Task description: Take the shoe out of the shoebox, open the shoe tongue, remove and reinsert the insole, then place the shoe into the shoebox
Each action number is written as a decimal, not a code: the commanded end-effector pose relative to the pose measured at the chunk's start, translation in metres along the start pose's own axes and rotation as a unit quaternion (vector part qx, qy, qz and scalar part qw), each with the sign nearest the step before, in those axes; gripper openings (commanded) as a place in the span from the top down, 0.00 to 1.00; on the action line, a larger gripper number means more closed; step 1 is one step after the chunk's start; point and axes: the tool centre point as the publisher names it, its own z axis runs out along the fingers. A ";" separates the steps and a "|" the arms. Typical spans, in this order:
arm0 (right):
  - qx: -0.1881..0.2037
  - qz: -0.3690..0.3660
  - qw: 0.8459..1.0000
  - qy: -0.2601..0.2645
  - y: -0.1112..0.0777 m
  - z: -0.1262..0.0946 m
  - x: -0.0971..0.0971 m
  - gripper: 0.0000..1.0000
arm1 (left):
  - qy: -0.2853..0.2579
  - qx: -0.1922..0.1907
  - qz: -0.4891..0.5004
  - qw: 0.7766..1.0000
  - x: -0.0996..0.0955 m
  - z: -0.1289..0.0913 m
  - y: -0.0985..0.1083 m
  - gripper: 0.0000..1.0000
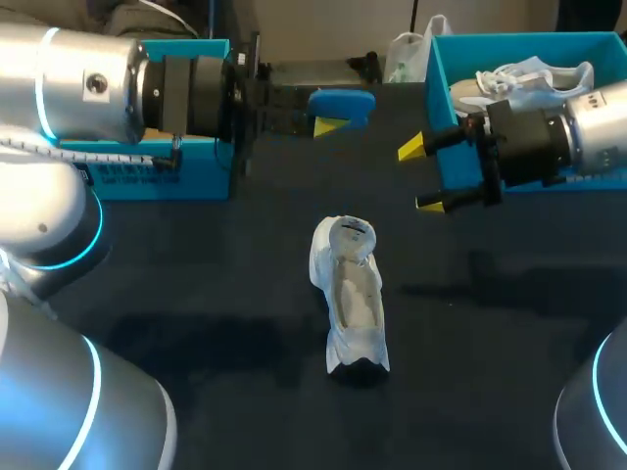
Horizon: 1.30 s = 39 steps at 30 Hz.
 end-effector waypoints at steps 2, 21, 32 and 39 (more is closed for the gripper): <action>-0.001 0.000 1.000 -0.001 0.000 0.002 0.000 0.00 | -0.041 -0.040 0.087 0.995 0.008 -0.002 -0.007 1.00; -0.001 0.000 1.000 -0.001 0.000 0.002 0.000 0.00 | -0.092 -0.029 0.187 0.978 0.034 0.003 0.039 1.00; -0.001 0.000 1.000 -0.001 0.000 0.002 0.000 0.00 | -0.092 -0.029 0.187 0.978 0.034 0.003 0.039 1.00; -0.001 0.000 1.000 -0.001 0.000 0.002 0.000 0.00 | -0.073 -0.049 0.255 0.963 0.035 0.017 0.078 1.00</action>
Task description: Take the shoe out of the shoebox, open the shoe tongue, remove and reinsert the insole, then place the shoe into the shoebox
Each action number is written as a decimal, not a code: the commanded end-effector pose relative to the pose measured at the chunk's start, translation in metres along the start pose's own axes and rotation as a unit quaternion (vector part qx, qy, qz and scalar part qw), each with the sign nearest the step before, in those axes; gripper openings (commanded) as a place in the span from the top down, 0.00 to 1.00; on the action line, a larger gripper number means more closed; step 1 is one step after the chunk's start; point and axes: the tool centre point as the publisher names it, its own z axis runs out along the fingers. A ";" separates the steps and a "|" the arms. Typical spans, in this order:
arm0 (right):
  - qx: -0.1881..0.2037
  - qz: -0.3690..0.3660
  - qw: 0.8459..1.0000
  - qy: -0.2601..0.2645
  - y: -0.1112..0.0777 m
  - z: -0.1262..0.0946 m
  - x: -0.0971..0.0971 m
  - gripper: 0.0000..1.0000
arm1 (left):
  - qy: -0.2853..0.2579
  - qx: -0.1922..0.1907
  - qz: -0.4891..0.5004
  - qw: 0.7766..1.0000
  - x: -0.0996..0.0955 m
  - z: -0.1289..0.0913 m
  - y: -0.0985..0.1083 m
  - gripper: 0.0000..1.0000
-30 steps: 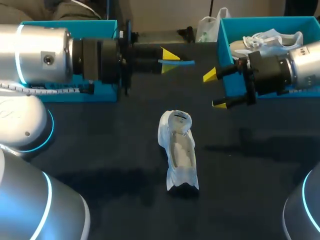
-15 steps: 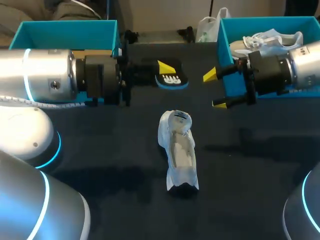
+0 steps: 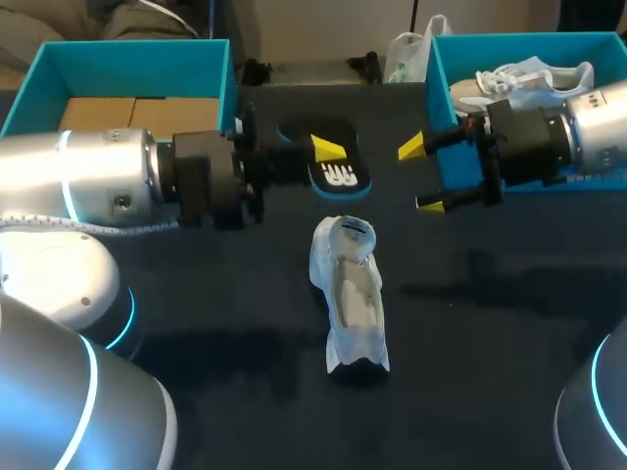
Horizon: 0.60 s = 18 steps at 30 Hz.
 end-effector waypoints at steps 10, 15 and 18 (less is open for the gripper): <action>-0.001 0.000 1.000 0.000 0.000 0.002 0.000 0.00 | 0.007 0.018 0.075 0.997 0.019 0.019 0.042 1.00; -0.001 0.000 1.000 0.000 0.000 0.002 0.000 0.00 | 0.007 0.018 0.075 0.997 0.019 0.019 0.042 1.00; -0.001 0.000 1.000 0.000 0.000 0.002 0.000 0.00 | 0.002 0.019 0.091 0.996 0.030 0.026 0.048 1.00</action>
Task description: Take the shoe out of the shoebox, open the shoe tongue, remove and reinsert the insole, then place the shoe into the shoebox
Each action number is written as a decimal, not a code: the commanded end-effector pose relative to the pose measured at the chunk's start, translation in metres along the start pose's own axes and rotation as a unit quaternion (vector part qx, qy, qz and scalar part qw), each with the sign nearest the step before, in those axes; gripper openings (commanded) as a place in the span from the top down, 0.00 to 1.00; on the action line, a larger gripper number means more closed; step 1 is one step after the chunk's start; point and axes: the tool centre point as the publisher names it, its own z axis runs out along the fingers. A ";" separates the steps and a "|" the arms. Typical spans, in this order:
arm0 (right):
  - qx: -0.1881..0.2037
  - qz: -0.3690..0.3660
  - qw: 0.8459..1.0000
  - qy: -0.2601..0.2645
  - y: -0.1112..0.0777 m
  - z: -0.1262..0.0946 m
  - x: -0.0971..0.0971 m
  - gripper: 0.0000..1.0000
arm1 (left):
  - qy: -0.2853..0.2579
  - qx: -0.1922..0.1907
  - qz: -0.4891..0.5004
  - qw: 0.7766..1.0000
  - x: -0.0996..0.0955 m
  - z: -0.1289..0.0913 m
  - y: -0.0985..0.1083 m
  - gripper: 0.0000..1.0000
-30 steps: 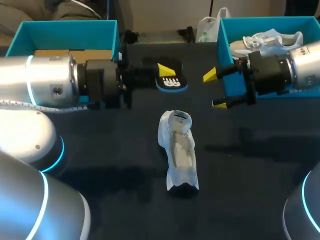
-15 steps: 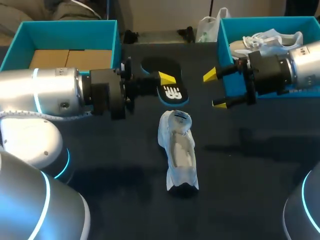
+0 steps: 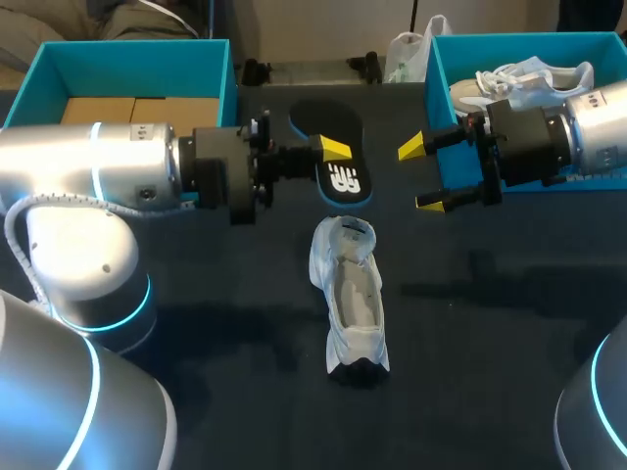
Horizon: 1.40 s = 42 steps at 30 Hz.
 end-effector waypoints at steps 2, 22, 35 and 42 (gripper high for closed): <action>-0.001 0.000 1.000 0.000 0.000 0.002 0.000 0.00 | -0.004 -0.004 0.027 1.000 0.023 0.012 0.010 1.00; -0.018 -0.029 0.999 0.004 0.020 0.013 0.008 0.00 | -0.019 0.002 0.082 0.996 0.064 0.023 0.019 1.00; -0.004 -0.063 0.997 0.044 0.036 0.035 0.011 0.00 | -0.008 -0.004 0.092 0.996 0.068 0.034 0.020 1.00; -0.003 -0.069 0.996 0.064 0.036 0.041 0.013 0.07 | -0.004 -0.008 0.098 0.995 0.069 0.038 0.022 1.00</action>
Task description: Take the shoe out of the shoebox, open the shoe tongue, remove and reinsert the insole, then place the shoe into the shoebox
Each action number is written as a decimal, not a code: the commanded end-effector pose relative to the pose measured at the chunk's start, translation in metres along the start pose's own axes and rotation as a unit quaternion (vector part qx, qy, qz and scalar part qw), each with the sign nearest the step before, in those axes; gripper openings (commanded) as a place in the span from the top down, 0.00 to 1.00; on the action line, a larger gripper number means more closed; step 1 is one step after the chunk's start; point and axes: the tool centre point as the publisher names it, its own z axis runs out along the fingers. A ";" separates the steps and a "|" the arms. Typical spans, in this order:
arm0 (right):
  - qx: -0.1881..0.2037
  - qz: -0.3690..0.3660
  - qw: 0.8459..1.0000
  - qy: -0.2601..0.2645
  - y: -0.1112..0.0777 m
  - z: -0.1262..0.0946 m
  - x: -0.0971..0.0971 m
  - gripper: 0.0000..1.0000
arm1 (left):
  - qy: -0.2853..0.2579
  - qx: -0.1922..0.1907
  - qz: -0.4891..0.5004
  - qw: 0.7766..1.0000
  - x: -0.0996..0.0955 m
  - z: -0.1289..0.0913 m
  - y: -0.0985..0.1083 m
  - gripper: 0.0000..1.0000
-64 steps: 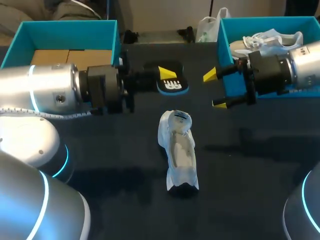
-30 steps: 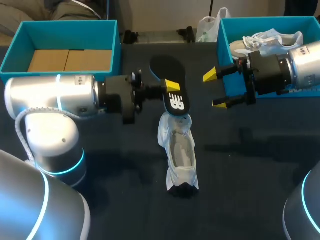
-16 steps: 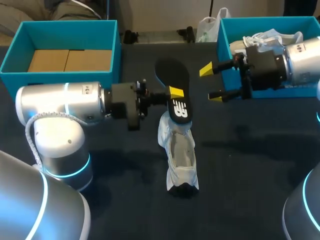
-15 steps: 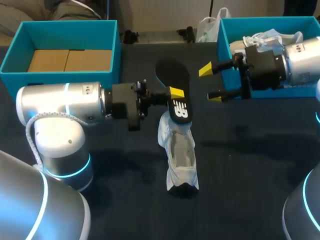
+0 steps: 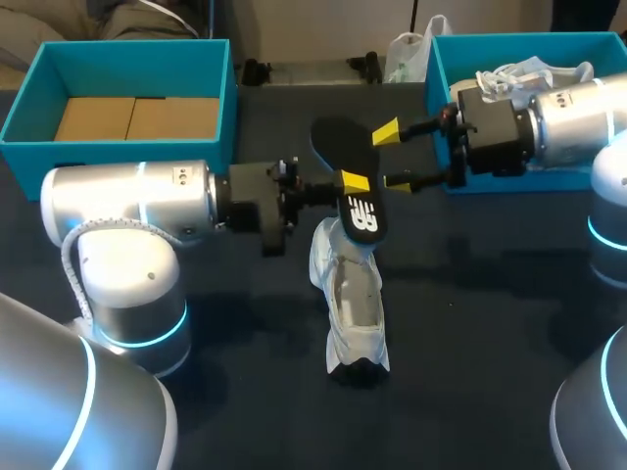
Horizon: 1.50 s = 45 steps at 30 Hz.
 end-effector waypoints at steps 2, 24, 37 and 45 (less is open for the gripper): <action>-0.003 0.005 1.000 0.009 0.002 0.007 -0.002 0.13 | 0.002 -0.003 0.006 1.000 0.000 0.006 0.001 1.00; 0.010 0.005 0.999 0.031 0.006 0.024 0.010 0.45 | 0.006 -0.005 0.013 1.000 0.004 0.011 0.004 1.00; 0.028 0.034 0.998 0.036 0.001 0.033 0.010 0.55 | 0.006 -0.005 0.013 1.000 0.004 0.011 0.004 1.00; 0.028 0.051 0.997 0.040 0.000 0.031 0.009 0.67 | 0.006 -0.005 0.013 1.000 0.004 0.011 0.004 1.00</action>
